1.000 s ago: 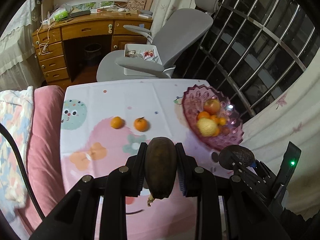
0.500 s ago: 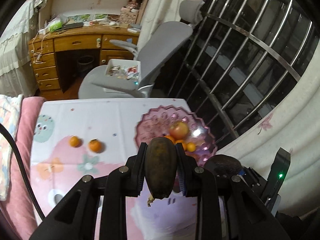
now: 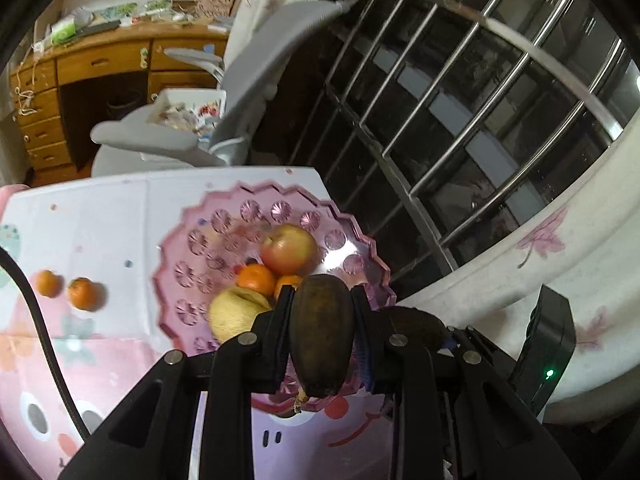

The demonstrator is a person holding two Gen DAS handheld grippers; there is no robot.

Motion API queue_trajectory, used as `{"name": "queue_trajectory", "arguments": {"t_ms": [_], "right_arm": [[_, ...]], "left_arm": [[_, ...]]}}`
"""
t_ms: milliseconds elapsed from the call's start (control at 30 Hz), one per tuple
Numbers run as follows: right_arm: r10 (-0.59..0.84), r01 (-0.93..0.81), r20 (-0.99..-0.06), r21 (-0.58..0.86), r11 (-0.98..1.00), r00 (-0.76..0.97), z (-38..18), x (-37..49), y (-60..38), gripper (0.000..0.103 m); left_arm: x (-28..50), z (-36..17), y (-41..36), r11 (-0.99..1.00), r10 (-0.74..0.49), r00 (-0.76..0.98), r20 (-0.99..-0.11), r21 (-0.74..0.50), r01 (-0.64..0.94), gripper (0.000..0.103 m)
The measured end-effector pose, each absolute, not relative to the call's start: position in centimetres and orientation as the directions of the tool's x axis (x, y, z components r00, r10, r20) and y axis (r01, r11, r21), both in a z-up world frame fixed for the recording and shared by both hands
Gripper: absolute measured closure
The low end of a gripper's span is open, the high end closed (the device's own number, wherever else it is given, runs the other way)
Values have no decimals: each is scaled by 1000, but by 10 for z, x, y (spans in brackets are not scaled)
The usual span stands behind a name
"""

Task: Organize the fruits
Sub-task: 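Carry the banana and avocado over the pink bowl and open both tools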

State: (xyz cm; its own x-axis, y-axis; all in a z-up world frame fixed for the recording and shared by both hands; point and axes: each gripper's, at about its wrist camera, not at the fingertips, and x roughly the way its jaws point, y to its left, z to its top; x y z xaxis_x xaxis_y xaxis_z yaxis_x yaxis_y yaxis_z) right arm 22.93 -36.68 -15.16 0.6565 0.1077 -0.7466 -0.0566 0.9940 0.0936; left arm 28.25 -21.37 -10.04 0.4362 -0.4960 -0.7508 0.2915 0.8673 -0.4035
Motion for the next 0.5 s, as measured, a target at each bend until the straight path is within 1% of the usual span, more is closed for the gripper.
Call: {"name": "queue_trajectory", "arguments": {"t_ms": [167,367,500], "right_arm": [[124,-62,-751,110,992,649,-164,239,-378,45],[151,-85,-764,126,988,627,-176,249,-381,45],[161,-66,-782,152,986,602,-183,254,-385,45]], "left_arm": [[293,-125,-228,870,-489,405,-773,-402,284,77],[308,-143,-239,881,-469,385,-795,-391,266,77],[314,-152,-243,893,-447,379,-810,-378,244,77]]}}
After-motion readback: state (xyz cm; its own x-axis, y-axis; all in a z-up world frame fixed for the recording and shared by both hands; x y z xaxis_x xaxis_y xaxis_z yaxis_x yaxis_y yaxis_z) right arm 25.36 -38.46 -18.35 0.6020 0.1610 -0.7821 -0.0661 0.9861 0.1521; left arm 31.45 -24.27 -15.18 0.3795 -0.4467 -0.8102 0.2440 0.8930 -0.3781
